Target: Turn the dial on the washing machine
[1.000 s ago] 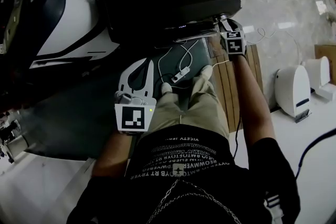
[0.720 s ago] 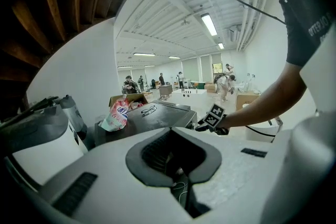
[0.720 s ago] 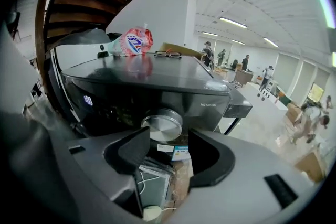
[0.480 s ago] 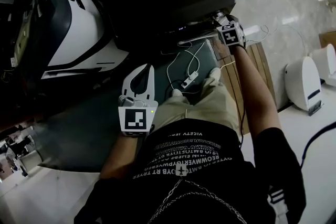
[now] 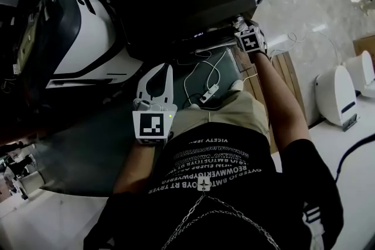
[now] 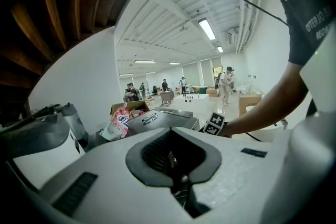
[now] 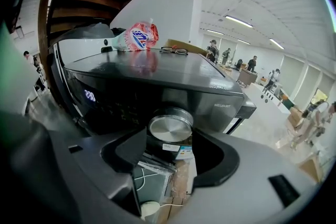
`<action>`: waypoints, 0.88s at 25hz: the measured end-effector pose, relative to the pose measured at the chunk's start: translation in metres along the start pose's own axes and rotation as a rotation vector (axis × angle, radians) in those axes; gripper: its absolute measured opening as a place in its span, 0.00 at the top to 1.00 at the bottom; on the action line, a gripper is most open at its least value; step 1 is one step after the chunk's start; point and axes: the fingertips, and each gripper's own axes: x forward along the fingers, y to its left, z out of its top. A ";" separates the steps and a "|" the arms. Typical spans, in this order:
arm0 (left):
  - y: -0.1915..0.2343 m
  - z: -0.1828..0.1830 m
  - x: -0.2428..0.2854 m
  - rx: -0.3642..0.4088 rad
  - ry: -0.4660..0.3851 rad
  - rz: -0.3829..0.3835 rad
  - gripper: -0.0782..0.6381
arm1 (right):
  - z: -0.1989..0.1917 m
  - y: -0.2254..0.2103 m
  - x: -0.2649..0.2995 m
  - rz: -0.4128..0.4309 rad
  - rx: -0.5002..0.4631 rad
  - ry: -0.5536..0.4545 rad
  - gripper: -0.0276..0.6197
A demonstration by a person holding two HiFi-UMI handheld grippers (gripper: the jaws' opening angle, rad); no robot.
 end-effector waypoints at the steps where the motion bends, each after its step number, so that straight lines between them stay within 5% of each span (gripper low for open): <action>1: -0.002 0.000 0.000 -0.002 0.002 0.001 0.88 | -0.001 0.000 0.000 0.003 0.002 0.006 0.54; 11: -0.002 0.010 -0.005 -0.008 0.014 0.017 0.88 | 0.001 -0.004 0.000 0.240 0.290 -0.026 0.57; 22: -0.001 0.007 0.000 0.007 0.046 0.004 0.88 | 0.016 0.007 -0.009 -0.045 -0.202 -0.002 0.55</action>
